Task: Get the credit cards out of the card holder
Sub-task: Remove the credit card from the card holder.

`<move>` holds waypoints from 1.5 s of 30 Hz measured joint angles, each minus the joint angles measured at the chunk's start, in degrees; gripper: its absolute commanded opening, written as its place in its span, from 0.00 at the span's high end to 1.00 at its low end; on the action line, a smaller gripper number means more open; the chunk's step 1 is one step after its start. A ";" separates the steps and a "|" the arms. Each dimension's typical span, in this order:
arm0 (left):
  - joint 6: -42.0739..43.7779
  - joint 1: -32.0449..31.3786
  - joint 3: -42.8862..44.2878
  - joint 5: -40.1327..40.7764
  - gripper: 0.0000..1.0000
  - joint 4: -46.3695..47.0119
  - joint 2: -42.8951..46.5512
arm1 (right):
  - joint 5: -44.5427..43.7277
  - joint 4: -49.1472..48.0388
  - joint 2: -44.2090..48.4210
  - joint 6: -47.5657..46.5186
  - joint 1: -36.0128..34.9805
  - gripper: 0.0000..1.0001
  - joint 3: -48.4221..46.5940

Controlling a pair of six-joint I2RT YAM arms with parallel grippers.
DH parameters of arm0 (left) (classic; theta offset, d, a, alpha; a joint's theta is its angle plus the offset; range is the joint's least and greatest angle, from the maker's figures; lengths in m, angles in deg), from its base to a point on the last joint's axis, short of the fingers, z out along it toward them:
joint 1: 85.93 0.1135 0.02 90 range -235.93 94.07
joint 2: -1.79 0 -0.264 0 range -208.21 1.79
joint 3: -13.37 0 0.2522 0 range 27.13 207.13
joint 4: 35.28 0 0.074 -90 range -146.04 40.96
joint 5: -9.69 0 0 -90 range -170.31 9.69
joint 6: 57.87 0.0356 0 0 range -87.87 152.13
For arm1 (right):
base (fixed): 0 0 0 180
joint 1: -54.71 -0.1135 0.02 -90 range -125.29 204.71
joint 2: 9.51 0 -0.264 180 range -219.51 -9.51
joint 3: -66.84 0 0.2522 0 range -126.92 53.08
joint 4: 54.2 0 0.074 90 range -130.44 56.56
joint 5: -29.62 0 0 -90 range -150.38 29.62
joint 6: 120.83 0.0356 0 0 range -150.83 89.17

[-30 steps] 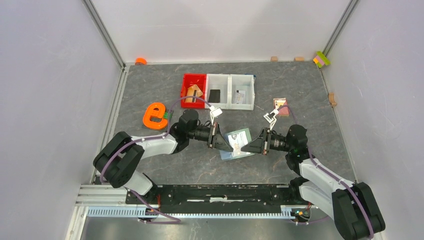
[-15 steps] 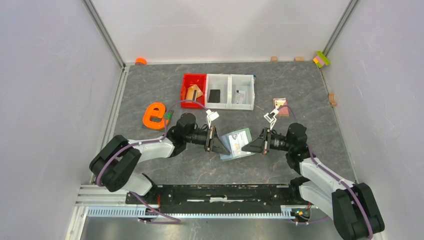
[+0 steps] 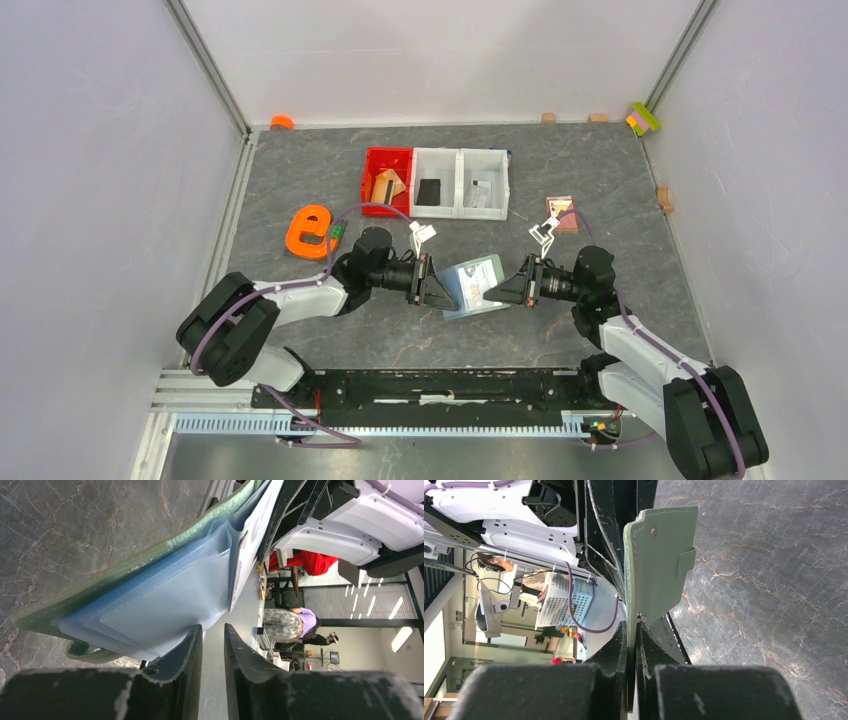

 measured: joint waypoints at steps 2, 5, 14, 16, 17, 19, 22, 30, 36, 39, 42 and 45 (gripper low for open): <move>0.04 -0.07 0.68 0.74 0.65 -1.79 0.92 | -0.02 -0.20 0.00 0.09 0.00 1.00 0.00; 0.09 -0.50 1.77 1.57 0.53 -3.48 2.67 | -0.24 -0.35 0.00 0.24 0.00 1.00 0.00; 0.11 -2.54 5.03 4.63 0.52 -4.68 2.71 | -0.46 -2.25 0.11 1.92 0.00 1.00 0.46; 0.04 -3.02 5.46 5.53 0.53 -4.22 1.31 | -0.72 -3.23 0.31 2.78 0.00 1.00 0.94; -0.07 -3.21 5.46 5.75 0.56 -3.93 0.90 | -0.87 -3.48 0.39 3.10 0.00 1.00 1.16; -1.03 -3.58 5.42 6.56 0.64 -2.84 0.20 | -1.29 -4.33 0.39 3.96 0.07 1.00 1.75; -3.15 -3.76 4.72 7.48 0.72 0.22 0.00 | -1.84 -6.58 0.48 5.31 0.31 1.00 2.89; -10.40 -3.74 1.75 9.20 0.93 10.78 -3.76 | -3.85 -13.90 0.87 9.20 0.68 1.00 6.88; -14.53 -3.50 0.22 9.49 0.98 17.77 -6.40 | -4.85 -14.84 0.92 9.79 1.16 0.72 7.65; -15.91 -3.50 0.04 10.16 0.98 20.76 -6.54 | -4.85 -16.02 1.36 10.14 0.61 0.61 7.91; -16.65 -3.15 -0.26 10.23 0.98 23.39 -6.54 | -5.05 -16.94 2.43 10.36 0.44 0.55 8.17; -17.09 -2.54 -1.25 10.16 0.98 24.59 -6.54 | -6.08 -17.03 5.03 9.81 0.46 0.52 8.24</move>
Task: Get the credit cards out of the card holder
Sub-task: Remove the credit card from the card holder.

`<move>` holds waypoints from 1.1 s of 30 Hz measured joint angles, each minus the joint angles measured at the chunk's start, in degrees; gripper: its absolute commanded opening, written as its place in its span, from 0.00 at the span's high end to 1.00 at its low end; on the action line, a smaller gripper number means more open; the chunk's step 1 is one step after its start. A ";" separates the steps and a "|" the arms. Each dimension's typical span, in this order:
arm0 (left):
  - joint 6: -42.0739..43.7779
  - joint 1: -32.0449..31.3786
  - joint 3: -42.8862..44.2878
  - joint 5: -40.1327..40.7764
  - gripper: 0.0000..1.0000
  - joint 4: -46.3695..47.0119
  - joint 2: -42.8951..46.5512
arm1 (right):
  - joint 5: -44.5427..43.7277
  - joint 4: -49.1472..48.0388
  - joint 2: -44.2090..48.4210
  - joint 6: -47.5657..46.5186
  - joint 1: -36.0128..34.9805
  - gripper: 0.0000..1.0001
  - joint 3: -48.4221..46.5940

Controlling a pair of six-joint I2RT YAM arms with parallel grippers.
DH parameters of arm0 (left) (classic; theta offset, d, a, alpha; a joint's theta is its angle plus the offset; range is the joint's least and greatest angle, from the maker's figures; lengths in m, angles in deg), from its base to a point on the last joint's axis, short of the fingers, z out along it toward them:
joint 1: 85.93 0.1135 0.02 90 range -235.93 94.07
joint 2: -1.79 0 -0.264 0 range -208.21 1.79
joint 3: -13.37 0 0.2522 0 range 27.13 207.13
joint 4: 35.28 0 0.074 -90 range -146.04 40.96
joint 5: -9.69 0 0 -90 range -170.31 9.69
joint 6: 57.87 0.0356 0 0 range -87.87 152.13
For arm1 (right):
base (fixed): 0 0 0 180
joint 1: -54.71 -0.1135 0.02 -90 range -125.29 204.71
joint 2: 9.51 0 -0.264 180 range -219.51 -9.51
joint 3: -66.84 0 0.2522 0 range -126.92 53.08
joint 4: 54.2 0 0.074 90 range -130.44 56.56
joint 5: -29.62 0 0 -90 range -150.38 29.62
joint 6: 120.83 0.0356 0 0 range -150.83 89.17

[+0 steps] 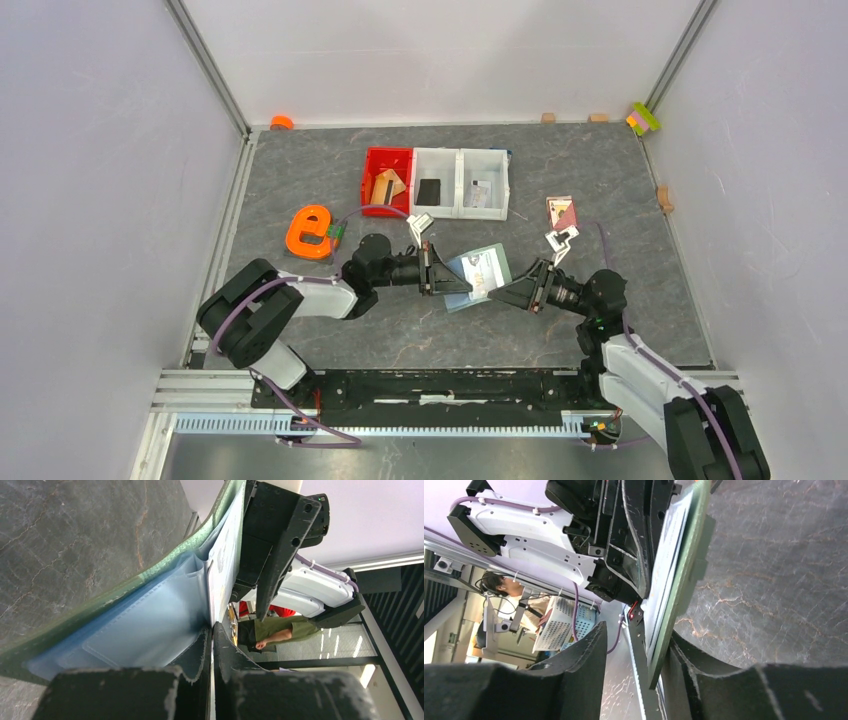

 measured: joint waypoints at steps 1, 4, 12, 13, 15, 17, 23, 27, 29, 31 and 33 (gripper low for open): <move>-0.24 0.11 -0.33 -0.02 0.98 0.15 0.00 | -0.20 0.04 0.42 -0.24 0.00 0.51 0.00; -0.46 0.39 -1.07 -0.22 0.98 0.31 0.00 | -1.44 3.32 2.12 -3.39 0.04 0.51 -0.55; -0.48 0.42 -1.64 -2.12 0.98 -0.09 -0.09 | -3.56 10.60 1.20 -10.21 0.07 0.83 -2.14; -0.46 0.42 -1.64 -2.23 0.98 -0.26 -0.09 | -3.74 11.54 0.96 -10.86 0.04 0.86 -2.43; -0.28 0.42 -1.64 -2.21 0.98 -1.20 -0.09 | -3.96 13.09 0.57 -11.98 0.04 0.89 -2.95; 0.52 0.42 -1.64 -2.10 0.98 -3.41 -0.02 | -3.96 14.40 0.57 -13.05 0.00 0.97 -3.23; 4.63 1.01 -2.19 -1.29 0.98 -10.91 3.10 | -4.85 18.38 0.46 -16.46 -0.24 0.99 -3.28; 6.71 2.62 -3.21 -1.16 0.98 -13.49 4.33 | -6.93 19.69 -1.29 -18.40 0.17 1.00 -2.67; 7.41 2.75 -3.48 -1.01 0.98 -14.29 4.28 | -7.30 19.85 -2.36 -18.69 0.31 1.00 -2.01; 8.22 2.75 -3.56 -0.63 0.98 -15.13 4.04 | -7.30 19.71 -3.41 -18.91 0.31 1.00 -1.49; 9.01 2.60 -3.56 0.00 0.97 -16.02 3.52 | -7.34 19.41 -4.52 -19.02 0.31 1.00 -1.03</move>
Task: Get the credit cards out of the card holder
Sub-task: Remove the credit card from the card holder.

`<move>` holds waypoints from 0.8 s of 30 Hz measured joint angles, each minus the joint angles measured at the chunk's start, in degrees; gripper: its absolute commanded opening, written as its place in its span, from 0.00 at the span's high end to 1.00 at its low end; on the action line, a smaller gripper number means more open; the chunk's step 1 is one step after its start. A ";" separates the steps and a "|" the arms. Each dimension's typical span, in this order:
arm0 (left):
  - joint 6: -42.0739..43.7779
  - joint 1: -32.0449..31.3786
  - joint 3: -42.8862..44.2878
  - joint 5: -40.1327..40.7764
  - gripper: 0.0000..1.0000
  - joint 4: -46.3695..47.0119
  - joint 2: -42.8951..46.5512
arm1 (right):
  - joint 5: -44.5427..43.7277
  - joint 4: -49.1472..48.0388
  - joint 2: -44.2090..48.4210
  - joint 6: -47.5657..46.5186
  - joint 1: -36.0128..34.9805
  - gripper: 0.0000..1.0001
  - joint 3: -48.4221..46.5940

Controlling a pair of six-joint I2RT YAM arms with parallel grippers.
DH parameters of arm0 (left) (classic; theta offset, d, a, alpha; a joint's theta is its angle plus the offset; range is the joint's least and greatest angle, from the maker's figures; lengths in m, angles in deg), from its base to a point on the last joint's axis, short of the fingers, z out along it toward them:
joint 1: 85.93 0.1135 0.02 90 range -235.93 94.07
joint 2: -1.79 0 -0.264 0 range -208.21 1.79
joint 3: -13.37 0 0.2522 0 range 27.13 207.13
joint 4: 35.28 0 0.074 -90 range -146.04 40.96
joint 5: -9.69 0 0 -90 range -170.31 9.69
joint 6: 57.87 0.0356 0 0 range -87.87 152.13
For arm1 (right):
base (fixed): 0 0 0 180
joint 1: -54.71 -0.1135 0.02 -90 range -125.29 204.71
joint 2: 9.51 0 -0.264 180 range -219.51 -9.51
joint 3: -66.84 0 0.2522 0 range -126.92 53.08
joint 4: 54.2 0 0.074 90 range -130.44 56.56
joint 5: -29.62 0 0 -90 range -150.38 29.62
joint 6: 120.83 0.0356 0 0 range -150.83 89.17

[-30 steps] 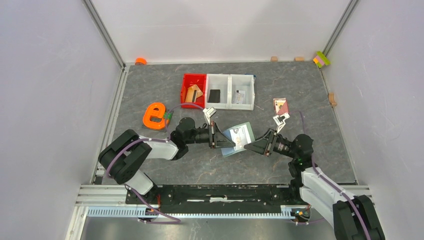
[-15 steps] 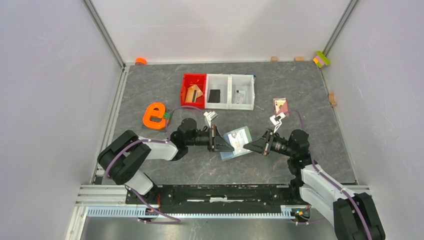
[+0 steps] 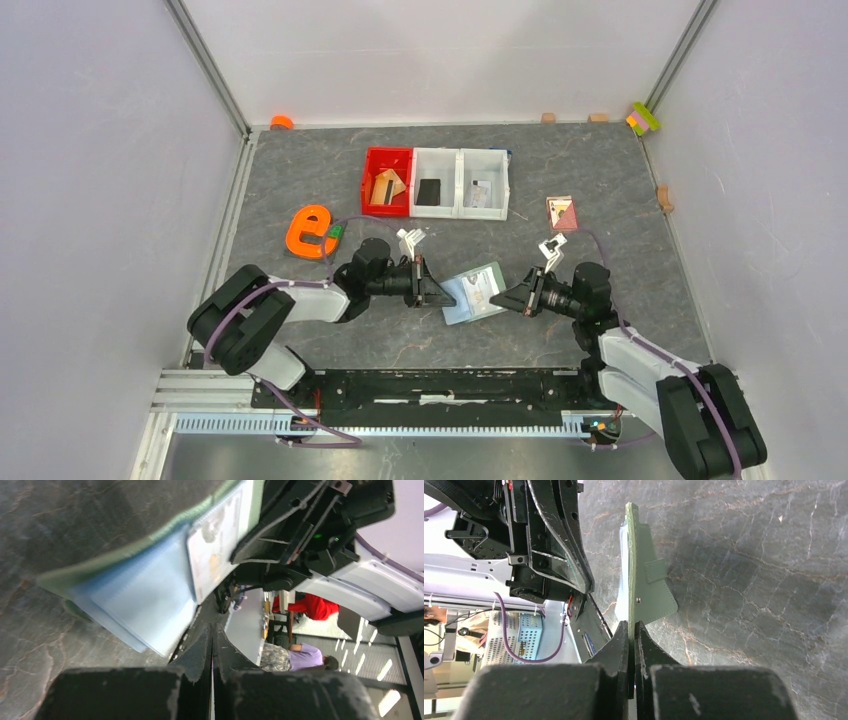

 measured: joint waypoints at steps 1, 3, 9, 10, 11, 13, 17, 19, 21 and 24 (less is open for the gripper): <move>0.48 -0.22 0.00 0.92 0.94 -0.72 -0.35 | -0.04 -0.44 -0.55 0.02 0.00 1.00 0.35; 1.11 -1.14 0.00 2.64 0.84 -1.81 -0.92 | -0.07 -1.62 -1.36 0.42 0.00 1.00 1.36; 0.79 -6.47 -0.13 10.05 0.60 -0.66 -3.32 | -0.15 -7.37 -2.82 5.75 0.00 1.00 4.46; 0.33 -6.84 -0.59 11.13 0.59 0.98 -3.43 | -0.44 -8.41 -2.82 6.56 0.00 1.00 4.46; -0.28 -6.93 -1.22 12.13 0.58 2.84 -3.45 | -0.74 -9.68 -2.71 7.61 0.00 1.00 4.46; -1.33 -6.93 -2.36 13.75 0.57 5.92 -3.45 | -1.31 -11.13 -2.34 9.11 0.00 1.00 4.46; -3.37 -7.13 -3.28 16.44 0.56 9.81 -3.52 | -2.14 -12.55 -1.31 11.67 0.00 1.00 4.46; -4.28 -7.19 -3.28 17.49 0.56 11.47 -3.54 | -2.40 -12.68 -0.83 12.68 0.00 1.00 4.46; -4.98 -7.26 -3.28 18.08 0.57 12.83 -3.56 | -2.43 -13.07 -0.31 13.90 0.00 1.00 4.46; -5.79 -7.23 -3.15 18.60 0.62 14.27 -3.80 | -2.36 -14.27 0.20 15.78 0.00 1.00 4.46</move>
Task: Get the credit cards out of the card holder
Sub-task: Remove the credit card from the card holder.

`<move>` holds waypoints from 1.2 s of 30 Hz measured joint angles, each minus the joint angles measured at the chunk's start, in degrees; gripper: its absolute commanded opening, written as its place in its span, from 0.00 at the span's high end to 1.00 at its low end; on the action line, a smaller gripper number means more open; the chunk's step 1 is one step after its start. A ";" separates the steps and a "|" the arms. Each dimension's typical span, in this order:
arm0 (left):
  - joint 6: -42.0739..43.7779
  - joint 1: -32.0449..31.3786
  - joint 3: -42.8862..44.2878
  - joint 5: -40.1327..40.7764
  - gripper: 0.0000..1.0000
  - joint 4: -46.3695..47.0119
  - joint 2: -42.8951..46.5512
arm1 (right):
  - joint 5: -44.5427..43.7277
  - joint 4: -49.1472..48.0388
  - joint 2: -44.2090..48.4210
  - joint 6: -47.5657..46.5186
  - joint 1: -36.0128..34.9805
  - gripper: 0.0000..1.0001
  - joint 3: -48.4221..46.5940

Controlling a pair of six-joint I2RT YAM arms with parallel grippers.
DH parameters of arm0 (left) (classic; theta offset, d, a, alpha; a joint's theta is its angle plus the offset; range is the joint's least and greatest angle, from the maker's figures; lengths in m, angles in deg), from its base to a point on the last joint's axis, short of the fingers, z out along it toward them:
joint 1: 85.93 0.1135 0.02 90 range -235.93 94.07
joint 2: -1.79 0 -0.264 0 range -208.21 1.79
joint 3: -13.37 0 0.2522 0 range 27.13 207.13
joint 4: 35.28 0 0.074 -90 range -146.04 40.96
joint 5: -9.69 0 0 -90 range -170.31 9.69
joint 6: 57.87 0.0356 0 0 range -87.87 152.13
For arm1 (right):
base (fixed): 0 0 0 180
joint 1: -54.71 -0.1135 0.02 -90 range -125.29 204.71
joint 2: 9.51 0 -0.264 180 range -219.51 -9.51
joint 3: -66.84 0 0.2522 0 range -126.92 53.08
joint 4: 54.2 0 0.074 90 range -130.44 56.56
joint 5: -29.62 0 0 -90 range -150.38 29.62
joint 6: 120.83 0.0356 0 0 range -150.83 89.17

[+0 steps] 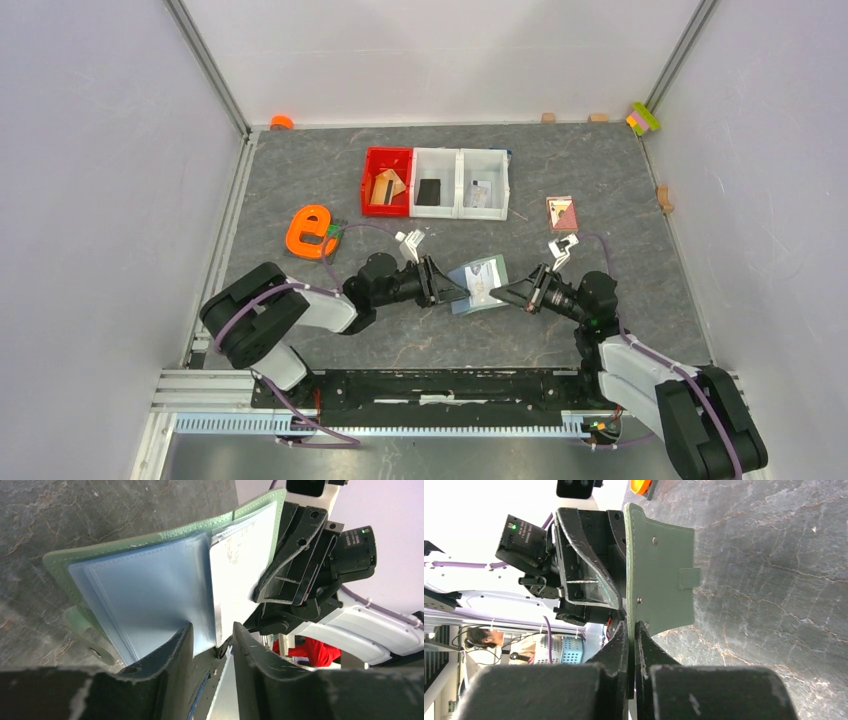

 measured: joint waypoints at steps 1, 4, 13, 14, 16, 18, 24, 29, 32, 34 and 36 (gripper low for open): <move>-0.22 -0.02 0.22 0.15 0.65 0.13 -0.09 | 0.02 -0.52 0.17 0.74 0.00 1.00 0.00; -1.05 0.00 1.68 0.20 0.68 0.59 -0.63 | 0.09 -1.77 0.66 2.43 0.00 1.00 0.00; -5.92 0.63 2.89 -0.92 0.74 7.93 -3.04 | 0.17 -7.67 0.22 7.82 0.22 1.00 0.00; -6.62 0.79 2.91 -1.05 0.75 9.07 -3.37 | 0.17 -8.63 -0.07 8.39 0.28 1.00 0.00; -8.26 1.20 2.91 -1.36 0.78 11.87 -4.31 | 0.17 -11.32 -0.98 9.79 0.35 1.00 0.00; -10.10 1.57 2.93 -2.19 0.85 15.69 -6.16 | 0.17 -13.57 -1.84 10.75 0.42 1.00 0.00; -14.49 2.51 4.37 -4.57 0.89 23.82 -11.82 | 0.13 -18.40 -3.78 12.81 0.76 1.00 0.00; -14.84 2.91 4.42 -5.55 0.98 25.66 -11.82 | 0.31 -19.87 -3.87 12.76 0.79 1.00 0.00; -14.84 3.06 4.42 -5.81 0.98 25.62 -11.80 | 0.37 -19.15 -3.87 11.61 0.79 0.96 0.00; -14.84 3.23 4.39 -5.92 0.98 25.27 -11.80 | 0.33 -17.81 -3.78 10.01 0.90 0.79 0.00; -14.95 3.41 4.39 -5.84 0.98 25.40 -11.78 | 1.40 -14.53 -3.61 7.28 0.83 0.67 -0.02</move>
